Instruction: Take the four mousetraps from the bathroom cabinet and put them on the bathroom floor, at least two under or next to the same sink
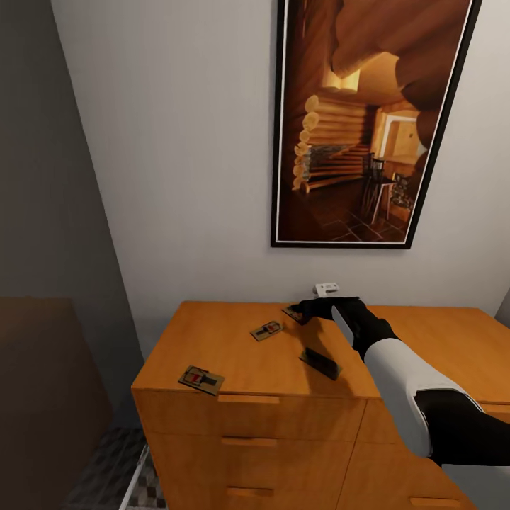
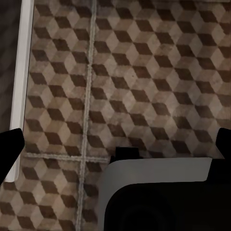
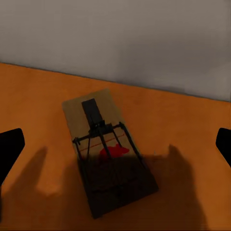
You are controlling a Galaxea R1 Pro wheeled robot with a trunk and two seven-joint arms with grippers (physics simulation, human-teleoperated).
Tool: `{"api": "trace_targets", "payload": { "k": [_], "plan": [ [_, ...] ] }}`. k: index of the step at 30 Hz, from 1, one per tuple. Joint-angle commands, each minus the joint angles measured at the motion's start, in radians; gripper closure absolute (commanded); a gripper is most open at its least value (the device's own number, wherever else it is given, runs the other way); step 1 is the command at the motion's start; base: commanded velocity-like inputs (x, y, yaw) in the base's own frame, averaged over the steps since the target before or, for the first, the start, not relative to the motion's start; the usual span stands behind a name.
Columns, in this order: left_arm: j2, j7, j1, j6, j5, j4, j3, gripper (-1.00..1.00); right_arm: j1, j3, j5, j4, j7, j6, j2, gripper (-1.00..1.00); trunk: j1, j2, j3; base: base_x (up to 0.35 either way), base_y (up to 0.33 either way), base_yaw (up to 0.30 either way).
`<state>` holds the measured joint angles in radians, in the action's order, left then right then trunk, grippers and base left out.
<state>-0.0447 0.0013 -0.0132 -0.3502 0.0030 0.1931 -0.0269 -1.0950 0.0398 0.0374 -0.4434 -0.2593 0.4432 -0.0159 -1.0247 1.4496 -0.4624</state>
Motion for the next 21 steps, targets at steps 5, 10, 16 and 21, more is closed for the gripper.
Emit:
{"api": "trace_targets", "payload": {
  "k": [5, 10, 16, 21],
  "plan": [
    [0.0, 0.0, -0.001, -0.001, 0.0, 0.002, -0.002, -1.0, 0.0, 0.002, 0.005, -0.001, -0.003, 0.005, 0.0, -1.0, 0.0, 0.0, -0.001, 0.137, 0.0, 0.0],
    [0.0, 0.0, -0.001, -0.001, 0.0, 0.002, -0.002, -1.0, 0.0, 0.002, 0.005, -0.001, -0.003, 0.004, 0.001, -1.0, 0.0, 0.0, -0.001, 0.036, 0.0, 0.0],
    [0.0, 0.0, -0.001, -0.001, 0.001, 0.002, -0.002, -1.0, -0.001, 0.002, 0.005, -0.001, -0.003, 0.002, 0.001, -1.0, 0.0, 0.0, -0.001, 0.008, 0.0, 0.0],
    [0.0, 0.0, -0.001, -0.001, 0.0, 0.002, -0.002, -1.0, -0.001, 0.002, 0.005, -0.001, -0.003, -0.001, -0.001, -1.0, 0.0, 0.0, -0.001, 0.002, 0.0, 0.0]
  ]
}}
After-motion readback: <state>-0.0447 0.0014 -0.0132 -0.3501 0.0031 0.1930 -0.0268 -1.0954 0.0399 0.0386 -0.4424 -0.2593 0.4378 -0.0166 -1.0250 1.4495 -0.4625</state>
